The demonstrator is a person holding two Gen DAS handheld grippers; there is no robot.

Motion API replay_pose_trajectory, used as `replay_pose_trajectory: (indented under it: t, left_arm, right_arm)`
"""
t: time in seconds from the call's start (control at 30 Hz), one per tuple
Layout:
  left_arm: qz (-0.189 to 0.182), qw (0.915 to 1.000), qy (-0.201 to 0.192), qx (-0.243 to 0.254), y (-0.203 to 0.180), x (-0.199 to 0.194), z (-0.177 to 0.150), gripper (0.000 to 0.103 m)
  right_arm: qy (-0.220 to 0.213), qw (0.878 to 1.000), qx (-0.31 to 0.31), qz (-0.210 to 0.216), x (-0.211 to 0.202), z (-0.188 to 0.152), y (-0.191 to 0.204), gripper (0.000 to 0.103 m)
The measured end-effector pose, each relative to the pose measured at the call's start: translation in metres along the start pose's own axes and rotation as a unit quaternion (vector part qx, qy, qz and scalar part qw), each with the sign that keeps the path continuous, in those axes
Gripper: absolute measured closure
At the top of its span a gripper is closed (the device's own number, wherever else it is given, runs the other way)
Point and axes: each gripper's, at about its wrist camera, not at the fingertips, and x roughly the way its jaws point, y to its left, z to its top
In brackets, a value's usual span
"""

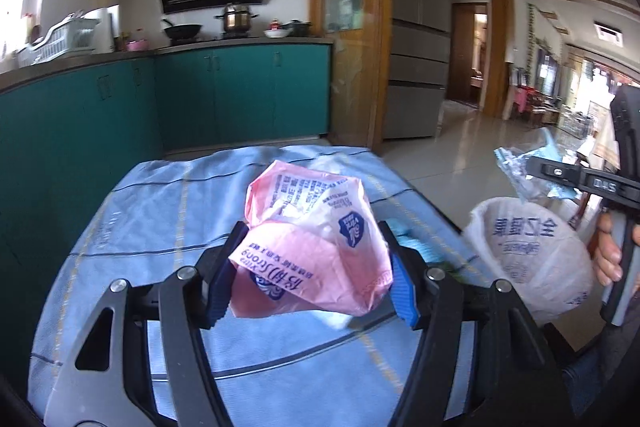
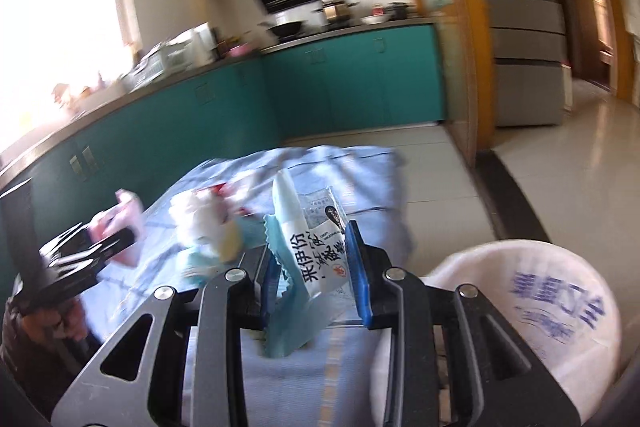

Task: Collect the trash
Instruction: 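Carry the pink pack and plastic bag over the white bin and open both grippers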

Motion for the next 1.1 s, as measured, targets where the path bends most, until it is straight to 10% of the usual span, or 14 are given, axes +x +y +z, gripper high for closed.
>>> replay_pose_trajectory:
  t: [0.33,0.53,0.8,0.97,1.1]
  left_arm:
    - [-0.178,0.9773,0.081,0.081,-0.161,0.07,0.01,0.038]
    - [-0.25,0.9507,0.149,0.107,-0.239,0.117,-0.007,0.025]
    - [-0.195,0.9635,0.125,0.133,-0.226,0.119,-0.006,0.016]
    - [-0.039,0.9873,0.043,0.148,-0.147,0.1,0.033,0.016]
    - [0.079,0.9887,0.031,0.123,-0.08,0.101,0.059,0.011]
  right_arm:
    - [0.096,0.957,0.134,-0.238,-0.003,-0.024,-0.131,0.071]
    - [0.091,0.951,0.154,-0.253,-0.005,-0.025,-0.142,0.059]
    - [0.052,0.951,0.179,-0.247,-0.021,-0.019,-0.139,0.027]
    - [0.052,0.963,0.149,-0.218,-0.007,-0.011,-0.115,0.027]
    - [0.067,0.976,0.105,-0.181,0.028,-0.005,-0.074,0.027]
